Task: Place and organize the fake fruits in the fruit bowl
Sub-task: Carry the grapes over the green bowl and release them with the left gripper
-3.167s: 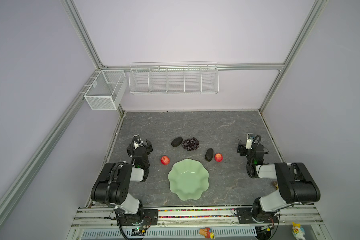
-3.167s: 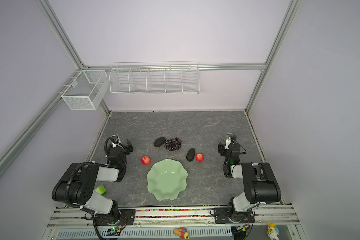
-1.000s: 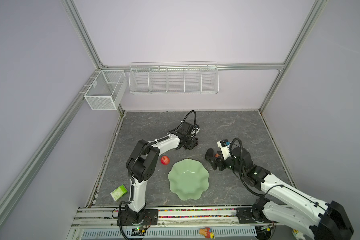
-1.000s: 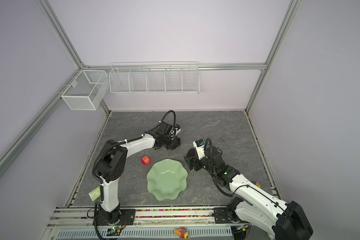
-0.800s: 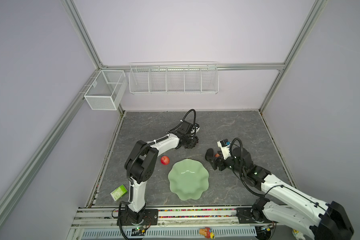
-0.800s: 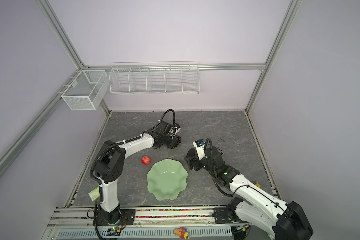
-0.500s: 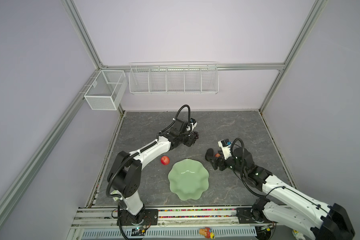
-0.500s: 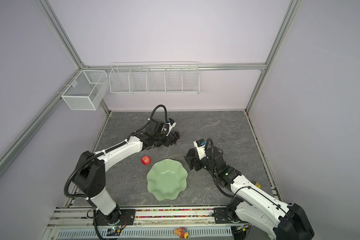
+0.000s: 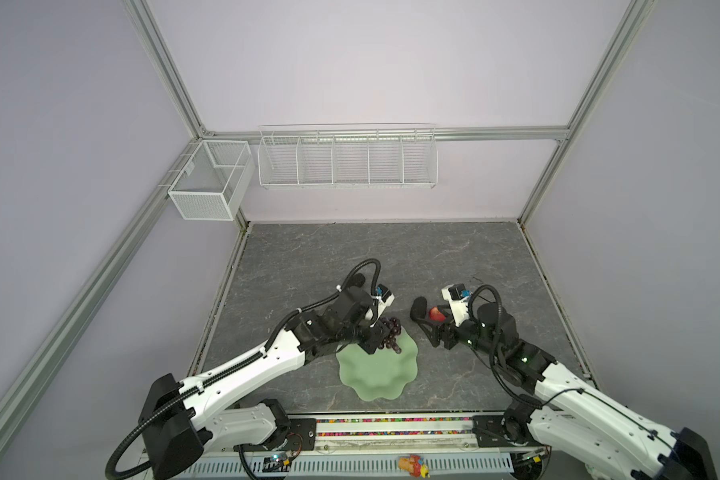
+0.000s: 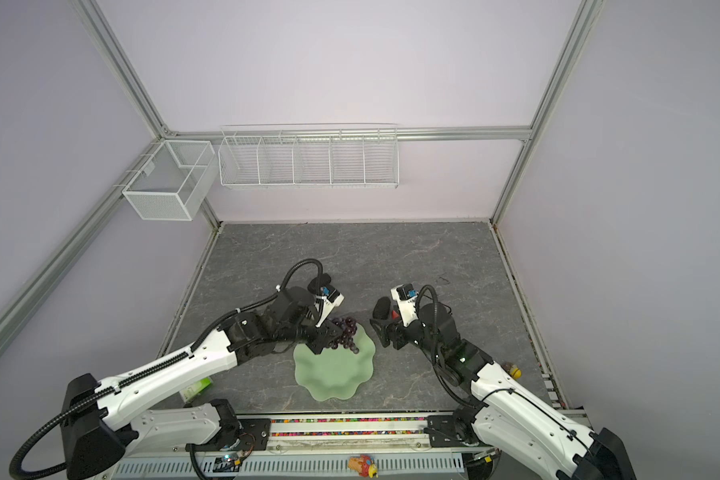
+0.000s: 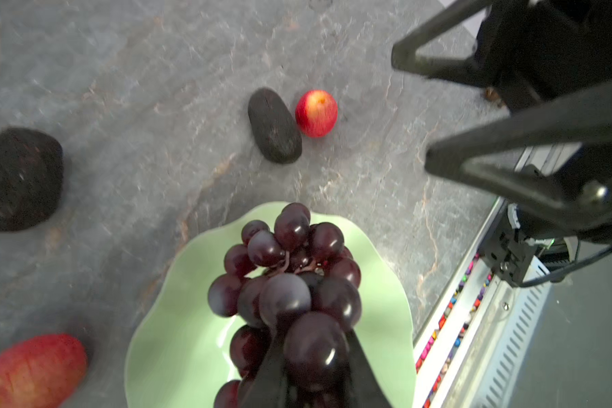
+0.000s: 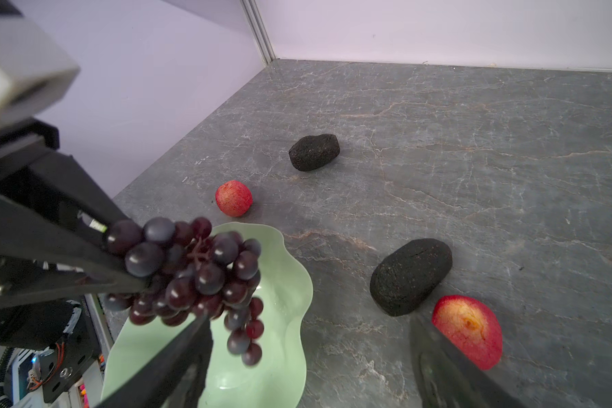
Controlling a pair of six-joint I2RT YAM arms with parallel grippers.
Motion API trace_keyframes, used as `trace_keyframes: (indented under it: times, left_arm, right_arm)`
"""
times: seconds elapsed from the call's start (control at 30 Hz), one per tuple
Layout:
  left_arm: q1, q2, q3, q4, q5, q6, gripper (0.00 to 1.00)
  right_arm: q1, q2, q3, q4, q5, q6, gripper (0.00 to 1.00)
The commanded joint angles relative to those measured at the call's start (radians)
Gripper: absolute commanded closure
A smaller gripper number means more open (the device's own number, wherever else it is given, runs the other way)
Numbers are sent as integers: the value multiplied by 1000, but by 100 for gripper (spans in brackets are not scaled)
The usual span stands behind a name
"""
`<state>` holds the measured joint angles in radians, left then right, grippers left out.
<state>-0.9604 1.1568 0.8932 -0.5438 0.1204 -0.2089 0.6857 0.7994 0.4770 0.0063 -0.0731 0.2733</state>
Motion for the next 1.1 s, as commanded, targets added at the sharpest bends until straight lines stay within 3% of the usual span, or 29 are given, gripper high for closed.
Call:
trace_keyframes:
  times: [0.0,0.17,0.37,0.67,0.8,0.97,1.07]
  left_arm:
    - [-18,-10,-52,-37,-44,-92,80]
    - [-25,57,-105,42,-76,-94,76]
    - [-26,168,-102,71,-39,-90,66]
    - [-24,116,-132,134,4,-88,44]
    - [-24,110,-149,160,36,-83,41]
    - [-24,58,-119,127,-25,-64,40]
    - [-24,-26,-84,117,-211,-78,39]
  right_arm:
    - [10,-48,-24,-39,-2,18,12]
    - [11,-97,-29,-79,18,8,12]
    - [9,-111,-32,-97,26,5,12]
    - [11,-61,-23,-75,16,-1,12]
    - [23,35,18,-85,-35,-29,12]
    - [51,80,10,-27,-3,-10,12]
    - [53,86,14,-21,2,-12,12]
